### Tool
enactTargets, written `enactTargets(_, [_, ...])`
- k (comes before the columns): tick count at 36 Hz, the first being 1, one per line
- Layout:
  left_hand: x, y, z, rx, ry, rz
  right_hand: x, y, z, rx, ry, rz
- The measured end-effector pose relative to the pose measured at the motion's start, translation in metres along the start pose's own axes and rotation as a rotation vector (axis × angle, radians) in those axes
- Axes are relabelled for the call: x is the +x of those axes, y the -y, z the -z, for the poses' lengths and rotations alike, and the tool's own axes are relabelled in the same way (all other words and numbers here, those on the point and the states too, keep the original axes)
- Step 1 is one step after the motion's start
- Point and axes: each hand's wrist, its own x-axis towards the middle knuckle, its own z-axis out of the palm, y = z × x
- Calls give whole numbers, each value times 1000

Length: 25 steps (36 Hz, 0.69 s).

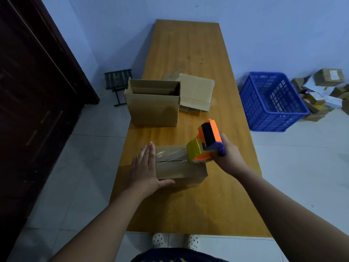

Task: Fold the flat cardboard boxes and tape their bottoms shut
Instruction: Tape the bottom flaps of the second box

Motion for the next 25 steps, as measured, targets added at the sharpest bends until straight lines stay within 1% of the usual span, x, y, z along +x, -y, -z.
enactTargets(3, [0, 1, -2, 2, -10, 7, 1, -1, 3, 7, 11, 4])
enactTargets(7, [1, 2, -3, 16, -16, 10, 2, 0, 10, -92, 44, 86])
enactTargets(9, [2, 3, -3, 13, -20, 7, 2, 0, 15, -142, 29, 113])
enactTargets(12, [3, 6, -6, 11, -30, -5, 0, -4, 28, -229, 0, 114])
enactTargets(14, [4, 7, -7, 8, -38, -15, -3, -8, 34, -277, 16, 125])
enactTargets(19, [5, 8, -8, 7, -30, -21, -3, -8, 35, -319, 15, 142])
enactTargets(25, [4, 8, -8, 12, -18, -21, -7, -18, 38, -416, 5, 82])
